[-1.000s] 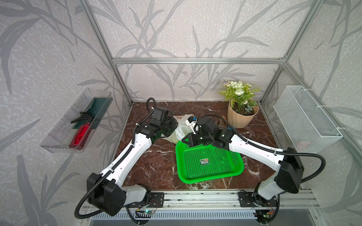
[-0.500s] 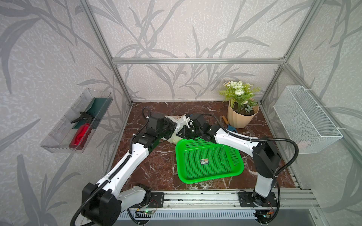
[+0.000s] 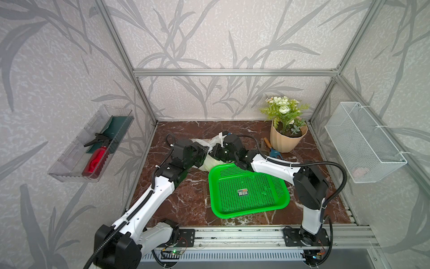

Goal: Place the banana into a plastic bag & tie a knot
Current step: Cross the plastic bag at the center of the board.

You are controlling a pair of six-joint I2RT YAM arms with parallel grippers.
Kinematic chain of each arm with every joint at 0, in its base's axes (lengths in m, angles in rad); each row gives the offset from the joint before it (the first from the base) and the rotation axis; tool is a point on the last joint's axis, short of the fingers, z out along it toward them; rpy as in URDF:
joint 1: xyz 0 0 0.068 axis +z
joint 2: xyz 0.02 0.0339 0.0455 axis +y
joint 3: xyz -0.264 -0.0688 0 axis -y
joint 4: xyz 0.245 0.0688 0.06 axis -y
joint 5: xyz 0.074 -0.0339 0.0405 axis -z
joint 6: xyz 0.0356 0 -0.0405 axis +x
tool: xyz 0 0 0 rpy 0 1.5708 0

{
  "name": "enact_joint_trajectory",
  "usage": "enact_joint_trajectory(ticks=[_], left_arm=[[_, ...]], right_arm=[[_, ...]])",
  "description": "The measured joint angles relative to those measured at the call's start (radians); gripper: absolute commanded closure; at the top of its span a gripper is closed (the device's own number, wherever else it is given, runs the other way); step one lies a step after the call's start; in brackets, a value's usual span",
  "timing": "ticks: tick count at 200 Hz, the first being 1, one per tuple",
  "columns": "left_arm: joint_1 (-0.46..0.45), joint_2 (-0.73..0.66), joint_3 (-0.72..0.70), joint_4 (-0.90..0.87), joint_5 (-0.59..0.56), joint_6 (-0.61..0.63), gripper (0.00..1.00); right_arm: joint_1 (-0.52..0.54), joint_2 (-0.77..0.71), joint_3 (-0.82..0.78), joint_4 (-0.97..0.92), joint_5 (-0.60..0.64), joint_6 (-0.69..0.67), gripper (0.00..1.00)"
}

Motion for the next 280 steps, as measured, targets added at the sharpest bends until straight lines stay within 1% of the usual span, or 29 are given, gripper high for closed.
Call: enact_joint_trajectory(ticks=[14,33,49,74,108,131,147,166,187,214,245,261,280], left_arm=[[-0.002,-0.001,-0.015,0.018,-0.007,-0.005,1.0],[-0.013,-0.008,-0.053,0.081,-0.026,-0.001,1.0],[-0.027,-0.016,-0.107,0.187,-0.043,0.016,1.0],[-0.046,-0.013,-0.199,0.377,-0.087,0.088,1.0],[-0.052,0.018,-0.256,0.584,-0.112,0.203,1.0],[-0.054,0.028,-0.277,0.681,-0.113,0.275,1.0],[-0.056,0.028,-0.293,0.734,-0.114,0.315,1.0],[-0.06,0.028,-0.316,0.777,-0.112,0.349,1.0],[-0.065,0.028,-0.34,0.799,-0.109,0.379,1.0],[-0.072,0.019,-0.351,0.8,-0.108,0.415,1.0],[-0.076,0.0,-0.359,0.801,-0.108,0.446,1.0],[-0.08,-0.003,-0.361,0.8,-0.108,0.457,1.0],[-0.086,-0.007,-0.364,0.799,-0.108,0.467,1.0]], right_arm=[[0.0,0.008,-0.001,0.014,0.0,0.024,1.0],[-0.002,0.004,-0.021,0.026,-0.001,0.06,0.82],[-0.007,-0.027,-0.079,0.017,0.0,0.109,0.69],[-0.023,-0.117,-0.175,-0.08,-0.006,0.185,0.57],[-0.031,-0.281,-0.195,-0.263,-0.014,0.278,0.52],[-0.03,-0.371,-0.195,-0.324,-0.014,0.368,0.46],[-0.03,-0.391,-0.189,-0.336,-0.019,0.45,0.41],[-0.03,-0.367,-0.172,-0.322,-0.031,0.571,0.37],[-0.027,-0.302,-0.122,-0.282,-0.034,0.702,0.31],[-0.026,-0.232,-0.04,-0.245,-0.035,0.844,0.29],[-0.013,-0.202,0.0,-0.22,-0.035,0.92,0.28],[-0.006,-0.185,0.003,-0.209,-0.037,0.936,0.27],[-0.002,-0.14,0.023,-0.189,-0.037,0.95,0.28]])
